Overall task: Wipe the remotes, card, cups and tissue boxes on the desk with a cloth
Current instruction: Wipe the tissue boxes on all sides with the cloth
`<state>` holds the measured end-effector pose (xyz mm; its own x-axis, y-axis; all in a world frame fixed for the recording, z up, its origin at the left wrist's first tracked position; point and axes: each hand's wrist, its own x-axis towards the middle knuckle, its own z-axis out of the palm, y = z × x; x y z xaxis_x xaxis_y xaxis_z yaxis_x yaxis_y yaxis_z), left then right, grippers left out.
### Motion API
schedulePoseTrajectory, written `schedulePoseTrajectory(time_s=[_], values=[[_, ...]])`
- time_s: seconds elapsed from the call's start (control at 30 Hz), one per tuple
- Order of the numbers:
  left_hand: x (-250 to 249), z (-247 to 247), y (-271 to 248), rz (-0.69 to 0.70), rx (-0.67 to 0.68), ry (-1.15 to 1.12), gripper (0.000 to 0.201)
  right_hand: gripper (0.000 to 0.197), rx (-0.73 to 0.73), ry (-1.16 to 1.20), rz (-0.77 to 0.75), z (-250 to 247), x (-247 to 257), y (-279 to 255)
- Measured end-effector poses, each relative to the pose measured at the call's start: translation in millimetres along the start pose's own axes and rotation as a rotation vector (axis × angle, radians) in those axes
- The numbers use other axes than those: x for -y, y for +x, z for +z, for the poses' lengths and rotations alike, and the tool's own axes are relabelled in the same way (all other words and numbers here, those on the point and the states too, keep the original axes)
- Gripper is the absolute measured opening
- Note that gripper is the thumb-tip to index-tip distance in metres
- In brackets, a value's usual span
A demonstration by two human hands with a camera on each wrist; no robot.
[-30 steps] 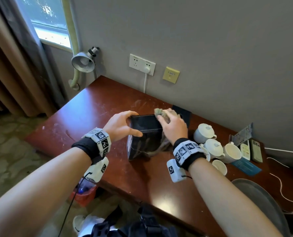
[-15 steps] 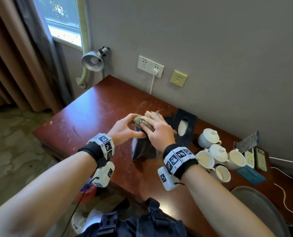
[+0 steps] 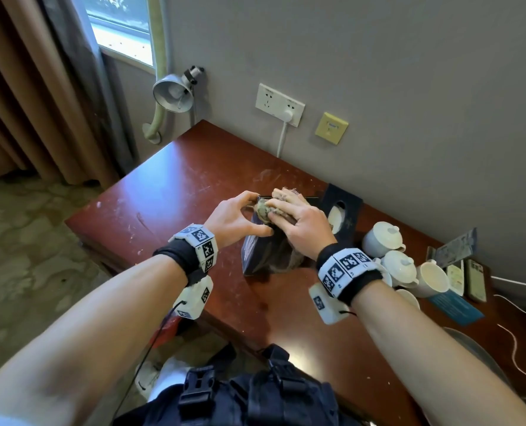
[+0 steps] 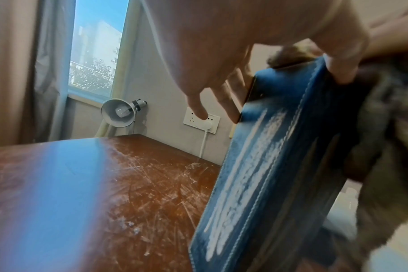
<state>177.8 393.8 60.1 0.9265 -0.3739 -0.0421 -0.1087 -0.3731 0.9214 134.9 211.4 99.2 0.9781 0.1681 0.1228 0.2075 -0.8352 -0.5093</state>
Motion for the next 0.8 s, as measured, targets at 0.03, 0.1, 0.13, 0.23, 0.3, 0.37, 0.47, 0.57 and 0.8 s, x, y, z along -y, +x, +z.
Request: schedulePoseTrajectory(time_s=[0.03, 0.1, 0.13, 0.23, 0.3, 0.37, 0.47, 0.57, 0.8], values=[[0, 0, 0, -0.002, 0.001, -0.007, 0.077, 0.033, 0.010, 0.023, -0.032, -3, -6, -7], [0, 1, 1, -0.005, 0.006, -0.020, 0.081, 0.034, 0.000, 0.055, -0.026, -7, -16, -12], [1, 1, 0, -0.008, 0.008, -0.019, 0.080, 0.035, -0.020, 0.055, 0.009, -7, -14, -9], [1, 0, -2, 0.002, 0.008, -0.017, 0.075, 0.037, -0.068, -0.026, 0.124, 3, 8, 9], [0, -2, -4, 0.017, 0.004, -0.017, 0.072, 0.037, -0.069, -0.075, 0.117, 10, 25, 16], [-1, -5, -4, 0.008, 0.000, -0.003, 0.075, 0.036, -0.036, -0.054, 0.083, 15, 29, 13], [-3, -6, -1, -0.013, 0.016, 0.020, 0.080, 0.036, -0.015, -0.002, 0.064, 8, 10, 2], [-1, -3, 1, -0.027, 0.027, -0.004, 0.075, 0.036, -0.125, 0.028, 0.197, -8, -12, 1], [1, 2, -2, -0.002, -0.009, -0.012, 0.073, 0.035, -0.238, -0.052, 0.218, 15, 16, 0]])
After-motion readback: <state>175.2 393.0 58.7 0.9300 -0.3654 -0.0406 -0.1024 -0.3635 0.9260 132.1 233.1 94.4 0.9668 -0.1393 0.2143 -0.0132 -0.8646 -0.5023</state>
